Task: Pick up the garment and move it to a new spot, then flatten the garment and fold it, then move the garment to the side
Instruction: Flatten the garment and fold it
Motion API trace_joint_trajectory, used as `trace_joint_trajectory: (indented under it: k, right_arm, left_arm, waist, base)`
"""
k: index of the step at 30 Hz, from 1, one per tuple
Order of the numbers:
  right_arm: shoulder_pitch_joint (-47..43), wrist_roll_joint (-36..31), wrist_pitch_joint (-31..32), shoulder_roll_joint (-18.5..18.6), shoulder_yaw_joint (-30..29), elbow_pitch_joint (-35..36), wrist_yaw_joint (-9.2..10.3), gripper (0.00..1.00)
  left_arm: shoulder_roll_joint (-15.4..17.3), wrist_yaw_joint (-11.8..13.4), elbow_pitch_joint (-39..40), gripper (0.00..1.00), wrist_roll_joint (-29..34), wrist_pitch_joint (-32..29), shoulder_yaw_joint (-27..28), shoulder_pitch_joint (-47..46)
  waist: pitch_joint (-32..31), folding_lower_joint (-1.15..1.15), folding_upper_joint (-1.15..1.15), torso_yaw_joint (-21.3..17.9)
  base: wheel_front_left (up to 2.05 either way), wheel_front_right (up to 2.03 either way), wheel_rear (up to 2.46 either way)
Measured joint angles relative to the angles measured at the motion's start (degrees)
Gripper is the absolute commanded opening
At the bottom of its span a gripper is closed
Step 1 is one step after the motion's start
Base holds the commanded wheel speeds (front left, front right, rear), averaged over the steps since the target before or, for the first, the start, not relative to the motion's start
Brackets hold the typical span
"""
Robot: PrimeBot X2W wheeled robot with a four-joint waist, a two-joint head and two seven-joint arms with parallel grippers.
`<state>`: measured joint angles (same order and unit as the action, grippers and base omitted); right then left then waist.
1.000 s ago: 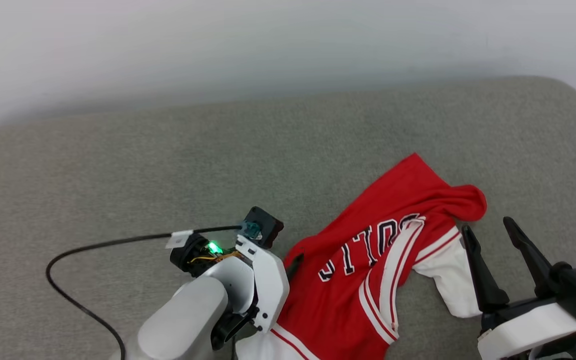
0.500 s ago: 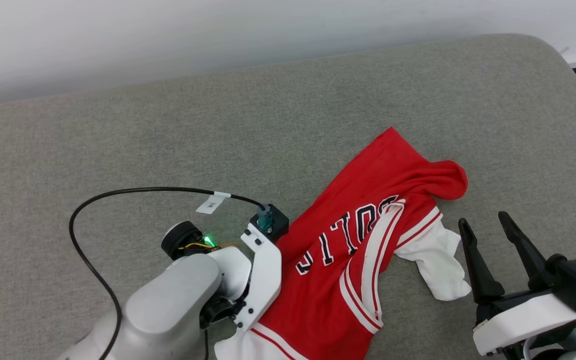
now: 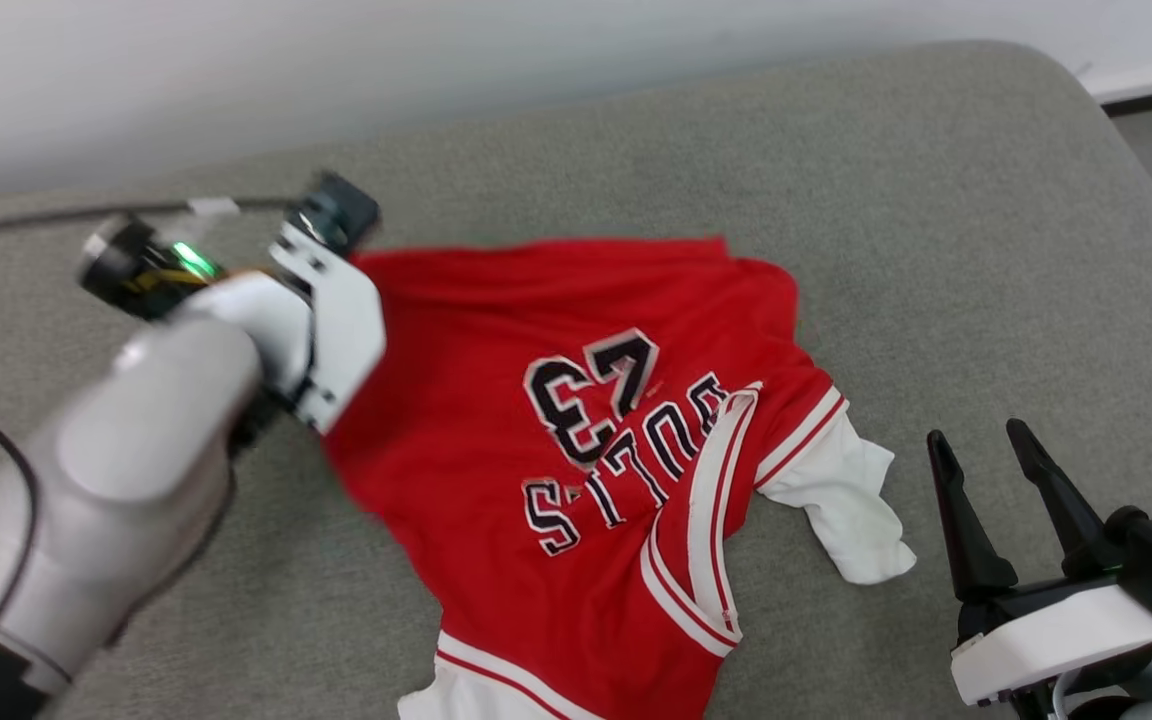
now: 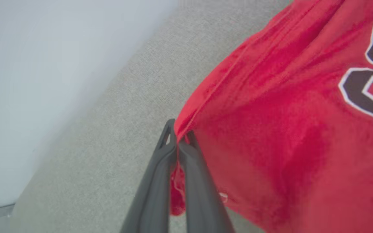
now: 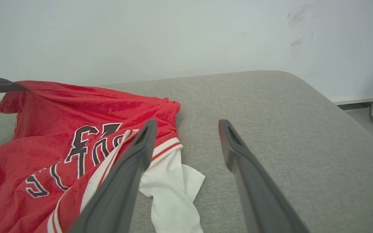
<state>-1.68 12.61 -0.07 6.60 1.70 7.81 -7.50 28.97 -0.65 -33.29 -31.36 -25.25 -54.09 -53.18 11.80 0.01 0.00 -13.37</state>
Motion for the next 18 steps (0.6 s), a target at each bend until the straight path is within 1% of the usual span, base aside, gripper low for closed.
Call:
trace_joint_trajectory:
  k: [1, 2, 3, 6, 8, 9, 12, 16, 17, 18]
  right_arm:
    - [0.1, 0.2, -0.5, -0.2, -0.1, 0.1, 0.0, 1.0]
    - [0.1, 0.2, -0.5, -0.2, -0.1, 0.1, 0.0, 1.0]
    - [0.7, 0.6, -1.0, -0.5, -0.2, 0.0, 0.0, 1.0]
    - [2.1, 1.4, -2.1, -0.8, 0.0, -0.7, 0.0, 1.0]
    - [2.5, 1.6, -2.5, -1.0, 0.0, -1.1, 0.0, 1.0]
    - [3.6, 2.1, -3.3, -1.3, 0.5, -2.1, 0.0, 1.0]
    - [5.1, 2.5, -4.5, -1.5, 1.0, -3.7, 0.0, 1.0]
    - [6.7, 2.6, -5.6, -1.5, 1.3, -5.3, 0.0, 1.0]
    - [7.1, 2.6, -6.0, -1.5, 1.3, -5.6, 0.0, 1.0]
    - [7.3, 2.5, -6.2, -1.4, 1.3, -5.6, 0.0, 1.0]
  left_arm:
    - [1.5, 0.2, -1.3, 0.0, 1.1, 0.9, 0.8, -3.4]
    - [1.5, 0.2, -1.3, 0.0, 1.1, 0.9, 0.8, -3.4]
    - [2.3, 0.3, -2.6, 0.0, 2.0, 2.0, 1.6, -6.5]
    - [2.5, 1.0, -5.1, 0.0, 1.8, 4.6, 3.7, -9.9]
    - [2.4, 1.3, -6.0, 0.0, 1.4, 4.8, 4.2, -10.5]
    - [1.6, 1.8, -7.7, 0.0, 0.2, 5.7, 5.3, -10.6]
    - [0.7, 1.8, -10.6, 0.0, -1.0, 6.1, 5.8, -10.5]
    - [-1.0, 0.2, -13.9, 0.0, -3.7, 5.5, 6.5, -9.4]
    - [-1.3, -0.4, -14.5, 0.09, -4.5, 5.2, 7.0, -9.4]
    - [-1.6, -1.0, -14.9, 0.31, -5.6, 4.9, 7.5, -9.4]
  waist:
    - [1.3, 0.0, 0.0, -0.6]
    - [1.3, 0.0, 0.0, -0.6]
    - [2.9, 0.0, 0.0, -1.2]
    - [5.7, 0.0, 0.0, -2.2]
    - [6.7, 0.0, 0.0, -2.5]
    - [8.7, 0.0, 0.0, -3.3]
    - [11.3, 0.0, 0.0, -4.4]
    - [13.4, 0.0, 0.0, -5.6]
    - [13.6, 0.0, 0.0, -5.8]
    - [13.5, 0.0, 0.0, -5.8]
  base:
    - [0.0, 0.0, 0.0]
    - [0.0, 0.0, 0.0]
    - [0.0, 0.0, 0.0]
    - [0.0, 0.0, 0.0]
    - [0.0, 0.0, 0.0]
    - [0.0, 0.0, 0.0]
    - [0.0, 0.0, 0.0]
    - [0.0, 0.0, 0.0]
    - [0.0, 0.0, 0.0]
    - [0.0, 0.0, 0.0]
